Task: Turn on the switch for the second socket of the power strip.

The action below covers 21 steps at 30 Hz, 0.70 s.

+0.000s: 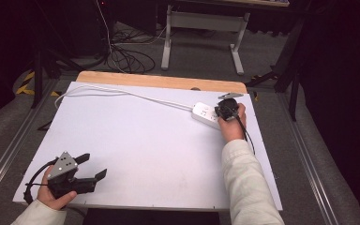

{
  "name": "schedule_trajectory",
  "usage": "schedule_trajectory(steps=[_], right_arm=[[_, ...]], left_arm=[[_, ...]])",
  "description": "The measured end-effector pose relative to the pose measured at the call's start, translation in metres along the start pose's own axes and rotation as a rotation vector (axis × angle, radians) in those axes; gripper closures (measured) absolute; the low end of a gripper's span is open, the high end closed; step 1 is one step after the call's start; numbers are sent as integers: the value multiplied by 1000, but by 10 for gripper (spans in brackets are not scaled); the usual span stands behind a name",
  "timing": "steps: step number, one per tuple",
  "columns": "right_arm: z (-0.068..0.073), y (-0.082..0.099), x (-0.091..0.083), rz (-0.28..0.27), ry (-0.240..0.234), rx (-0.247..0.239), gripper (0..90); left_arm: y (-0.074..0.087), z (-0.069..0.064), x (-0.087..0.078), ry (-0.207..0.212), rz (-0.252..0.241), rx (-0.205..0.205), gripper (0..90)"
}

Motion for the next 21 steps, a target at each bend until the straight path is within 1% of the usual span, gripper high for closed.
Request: schedule_trajectory(steps=[5, 10, 14, 15, 19, 21], right_arm=[[-1, 1, 0, 1, -6, 17, 900], [-1, 0, 0, 5, -3, 16, 900], [-2, 1, 0, 1, -15, 42, 900], [-3, 1, 0, 1, -15, 49, 900], [-2, 1, 1, 6, -7, 42, 900], [-2, 1, 1, 2, -11, 51, 900]], left_arm=[[0, 0, 0, 2, 1, 1, 165], [0, 0, 0, 4, 1, 0, 165], [0, -1, 1, 3, 1, -1, 165], [0, 0, 1, 5, 4, 5, 165], [0, 0, 1, 4, 4, 4, 165], [0, -1, 1, 5, 5, 3, 165]])
Point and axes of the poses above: each handheld gripper's, and its own axes: x roughly forward along the jaws, y roughly out of its underside, z roughly to its left, the point moved 4 cm from there along x, roughly forward along the jaws, and after that the axes turned 12 degrees about -z, right-handed, at the moved point
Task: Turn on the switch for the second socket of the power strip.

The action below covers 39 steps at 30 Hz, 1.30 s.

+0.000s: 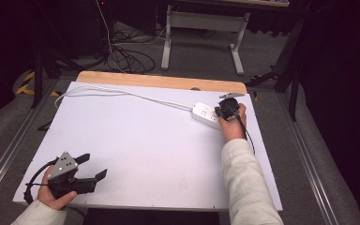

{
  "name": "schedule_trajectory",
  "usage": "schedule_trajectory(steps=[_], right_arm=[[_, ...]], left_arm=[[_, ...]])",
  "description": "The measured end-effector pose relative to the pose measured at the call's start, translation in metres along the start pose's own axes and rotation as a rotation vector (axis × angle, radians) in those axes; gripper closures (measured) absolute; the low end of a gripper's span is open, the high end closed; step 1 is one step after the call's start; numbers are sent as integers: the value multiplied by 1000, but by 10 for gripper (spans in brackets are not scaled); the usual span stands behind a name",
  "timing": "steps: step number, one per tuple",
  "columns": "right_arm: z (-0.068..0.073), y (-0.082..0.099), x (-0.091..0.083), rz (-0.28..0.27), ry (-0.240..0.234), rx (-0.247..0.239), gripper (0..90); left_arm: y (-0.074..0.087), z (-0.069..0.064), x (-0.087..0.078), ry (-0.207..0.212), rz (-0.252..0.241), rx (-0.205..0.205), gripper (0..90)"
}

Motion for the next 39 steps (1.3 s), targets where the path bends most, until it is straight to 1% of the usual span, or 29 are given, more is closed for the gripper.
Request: schedule_trajectory(steps=[3, 7, 10, 15, 20, 23, 25, 26, 27, 28, 35, 37, 39], right_arm=[[0, 0, 0, 0, 3, 7, 900], [2, 0, 0, 4, 16, -4, 900], [3, 0, 0, 7, 26, -20, 900], [2, 1, 0, -5, 25, 0, 900], [3, 2, 0, -8, 30, -3, 900], [4, 1, 0, -4, 35, -10, 900], [5, 1, 1, 2, 44, -28, 900], [6, 1, 1, 4, 49, -41, 900], [7, 1, 1, 5, 53, -43, 900], [7, 1, 1, 5, 56, -42, 900], [7, 1, 1, 0, 37, -19, 900], [8, 1, 0, -10, 44, -19, 900], [10, 0, -1, -16, 41, -20, 900]], left_arm=[[0, 0, 0, -2, 1, 1, 165], [0, 0, 0, 0, 0, 0, 165], [0, 0, 0, 1, 0, 0, 165], [0, 0, 0, 0, -3, -9, 165], [0, 0, 0, 1, -3, -3, 165], [0, 0, 0, 3, 1, -5, 165], [0, 0, 0, 2, 1, 0, 165], [0, 0, 0, 2, -1, -4, 165], [0, 0, 0, 2, 1, 1, 165], [0, 0, 0, 1, -1, -4, 165], [-1, 0, -1, 0, -4, -4, 165], [-1, 1, -1, -2, -4, -2, 165], [-1, 1, -1, -2, -4, -1, 165]])
Point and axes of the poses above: each handheld gripper's, and its own axes: x roughly forward along the jaws, y roughly out of its underside, z roughly to its left, the point moved 4 cm from there along x, roughly forward along the jaws, and after that the axes turned 12 degrees about -z, right-handed, at the moved point
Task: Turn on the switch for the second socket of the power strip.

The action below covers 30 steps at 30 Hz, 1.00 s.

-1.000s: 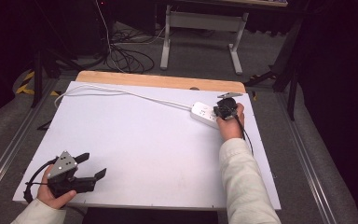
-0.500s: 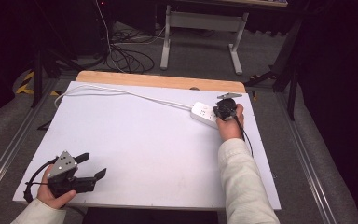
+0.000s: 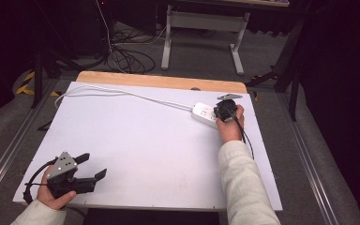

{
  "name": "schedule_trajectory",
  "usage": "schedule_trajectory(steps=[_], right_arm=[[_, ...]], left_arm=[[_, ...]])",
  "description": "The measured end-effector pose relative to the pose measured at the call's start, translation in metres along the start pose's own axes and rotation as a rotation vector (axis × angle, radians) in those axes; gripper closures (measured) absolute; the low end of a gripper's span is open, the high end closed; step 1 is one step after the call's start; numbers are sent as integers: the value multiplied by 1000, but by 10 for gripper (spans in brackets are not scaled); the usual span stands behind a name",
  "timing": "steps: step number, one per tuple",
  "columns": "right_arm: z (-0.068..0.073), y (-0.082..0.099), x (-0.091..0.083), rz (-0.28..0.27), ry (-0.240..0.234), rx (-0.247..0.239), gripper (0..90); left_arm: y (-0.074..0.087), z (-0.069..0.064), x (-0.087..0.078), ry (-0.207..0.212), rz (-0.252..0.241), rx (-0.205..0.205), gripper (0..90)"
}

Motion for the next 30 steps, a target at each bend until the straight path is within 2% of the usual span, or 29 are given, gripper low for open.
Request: schedule_trajectory(steps=[3, 14, 17, 23, 27, 30], right_arm=[[1, -3, -4, -4, -8, 9, 900], [4, -30, -36, -113, -37, 15, 887], [10, -31, -42, -99, -51, 5, 885], [13, -40, -57, -146, -64, 6, 871], [13, -43, -66, -144, -74, -5, 862], [13, -45, -72, -148, -83, -3, 861]], left_arm=[[0, 0, 0, 1, -1, 2, 165], [-2, -2, 2, 10, -2, 8, 165], [-2, -3, 4, 13, -3, 4, 165], [-3, -2, 7, 17, -1, 9, 166], [-3, -3, 9, 21, 0, 0, 165], [-3, -2, 9, 19, 1, 8, 165]])
Point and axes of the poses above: each handheld gripper's, and its own axes: x roughly forward along the jaws, y roughly out of its underside, z roughly to its left, the point moved 4 cm from there along x, roughly forward along the jaws, and after that the axes turned 12 degrees about -z, right-handed, at the moved point
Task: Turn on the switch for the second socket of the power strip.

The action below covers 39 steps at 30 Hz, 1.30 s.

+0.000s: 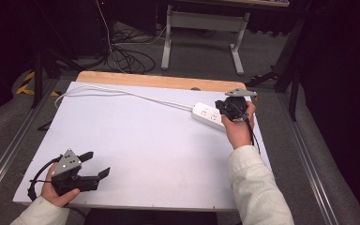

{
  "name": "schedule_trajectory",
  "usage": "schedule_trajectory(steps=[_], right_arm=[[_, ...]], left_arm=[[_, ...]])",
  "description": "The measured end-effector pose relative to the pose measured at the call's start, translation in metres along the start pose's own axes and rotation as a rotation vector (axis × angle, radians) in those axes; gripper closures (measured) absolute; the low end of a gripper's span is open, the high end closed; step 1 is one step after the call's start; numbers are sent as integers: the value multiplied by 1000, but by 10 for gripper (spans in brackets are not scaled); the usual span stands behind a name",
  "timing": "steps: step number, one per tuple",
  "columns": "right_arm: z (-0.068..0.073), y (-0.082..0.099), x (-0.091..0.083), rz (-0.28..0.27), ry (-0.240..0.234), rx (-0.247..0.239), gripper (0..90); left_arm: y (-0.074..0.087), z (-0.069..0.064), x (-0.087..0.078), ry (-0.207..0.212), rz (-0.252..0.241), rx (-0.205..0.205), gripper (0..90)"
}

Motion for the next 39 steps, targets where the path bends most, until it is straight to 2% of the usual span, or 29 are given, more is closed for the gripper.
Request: schedule_trajectory(steps=[6, 13, 18, 25, 31, 34, 39], right_arm=[[0, -3, -4, -12, -9, 3, 824], [13, -9, -18, -33, -100, 37, 530], [29, -14, -40, -87, -161, 36, 428], [50, -13, -70, -138, -235, 15, 365], [59, -2, -90, -168, -290, 40, 269], [61, 5, -97, -169, -292, 59, 253], [69, 19, -106, -138, -313, 66, 222]], left_arm=[[0, -1, -1, -1, -2, -7, 165], [0, 0, -2, -9, -6, -12, 167], [0, 0, -3, -12, -7, -10, 167], [-1, 0, -4, -16, -13, -15, 167], [-1, 0, -4, -11, -14, -25, 167], [-1, 0, -4, -13, -17, -26, 167], [-1, -1, -4, -11, -21, -31, 167]])
Point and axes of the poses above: each handheld gripper's, and its own axes: x roughly forward along the jaws, y roughly out of its underside, z roughly to its left, the point moved 4 cm from there along x, roughly forward along the jaws, and after that the axes turned 12 degrees about -z, right-handed, at the moved point
